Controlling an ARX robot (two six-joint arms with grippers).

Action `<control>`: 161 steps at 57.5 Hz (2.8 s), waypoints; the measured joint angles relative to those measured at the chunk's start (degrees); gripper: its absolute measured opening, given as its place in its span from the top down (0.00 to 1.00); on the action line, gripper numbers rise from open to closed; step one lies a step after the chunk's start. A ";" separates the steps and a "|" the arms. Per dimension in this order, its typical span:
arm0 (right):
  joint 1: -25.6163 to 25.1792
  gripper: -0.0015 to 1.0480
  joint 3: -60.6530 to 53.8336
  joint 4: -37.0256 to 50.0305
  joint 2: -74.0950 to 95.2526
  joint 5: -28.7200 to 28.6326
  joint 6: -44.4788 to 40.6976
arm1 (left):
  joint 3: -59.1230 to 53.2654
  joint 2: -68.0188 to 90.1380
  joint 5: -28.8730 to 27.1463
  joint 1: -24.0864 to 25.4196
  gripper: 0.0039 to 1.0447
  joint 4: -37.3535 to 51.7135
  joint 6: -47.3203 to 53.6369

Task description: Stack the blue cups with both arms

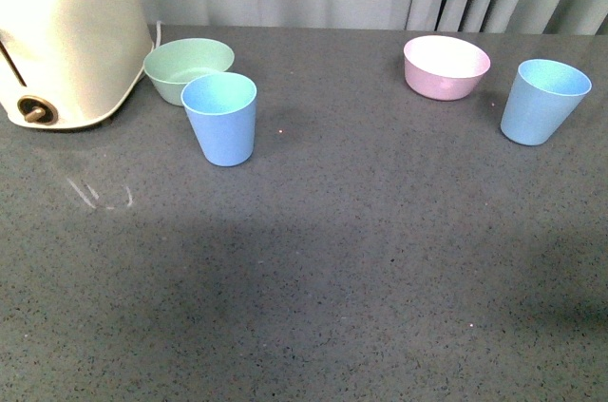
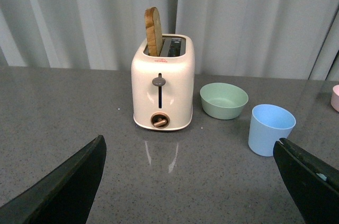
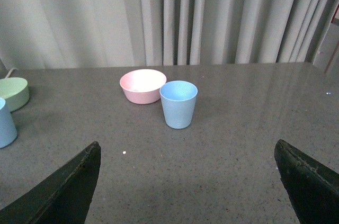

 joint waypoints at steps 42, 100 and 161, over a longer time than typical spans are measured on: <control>0.00 0.09 0.02 0.00 0.00 0.04 0.00 | 7.74 11.21 -4.66 -3.80 0.08 -17.46 -6.95; 0.00 0.09 0.02 0.00 -0.02 0.00 0.00 | 60.28 98.88 -6.36 -17.51 0.08 -7.58 -32.28; 0.00 0.09 0.00 0.00 -0.04 0.00 0.00 | 78.51 118.01 -10.45 -20.00 0.08 -14.97 -38.23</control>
